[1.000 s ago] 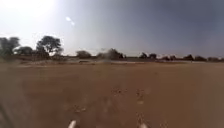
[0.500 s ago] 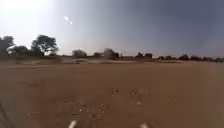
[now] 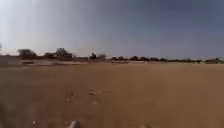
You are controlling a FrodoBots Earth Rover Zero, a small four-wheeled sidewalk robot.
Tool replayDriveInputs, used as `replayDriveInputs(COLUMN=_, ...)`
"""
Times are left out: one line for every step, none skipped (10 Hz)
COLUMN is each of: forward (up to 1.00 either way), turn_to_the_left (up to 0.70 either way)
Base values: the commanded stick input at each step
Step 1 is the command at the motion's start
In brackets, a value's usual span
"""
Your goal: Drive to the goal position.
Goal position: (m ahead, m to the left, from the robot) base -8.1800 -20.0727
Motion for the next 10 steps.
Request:
replayDriveInputs(forward=0.00, turn_to_the_left=-0.70)
replayDriveInputs(forward=0.00, turn_to_the_left=-0.70)
replayDriveInputs(forward=0.00, turn_to_the_left=-0.70)
replayDriveInputs(forward=0.00, turn_to_the_left=-0.70)
replayDriveInputs(forward=0.00, turn_to_the_left=-0.70)
replayDriveInputs(forward=0.00, turn_to_the_left=-0.70)
replayDriveInputs(forward=0.00, turn_to_the_left=-0.70)
replayDriveInputs(forward=0.00, turn_to_the_left=-0.70)
replayDriveInputs(forward=0.00, turn_to_the_left=-0.70)
replayDriveInputs(forward=0.00, turn_to_the_left=-0.70)
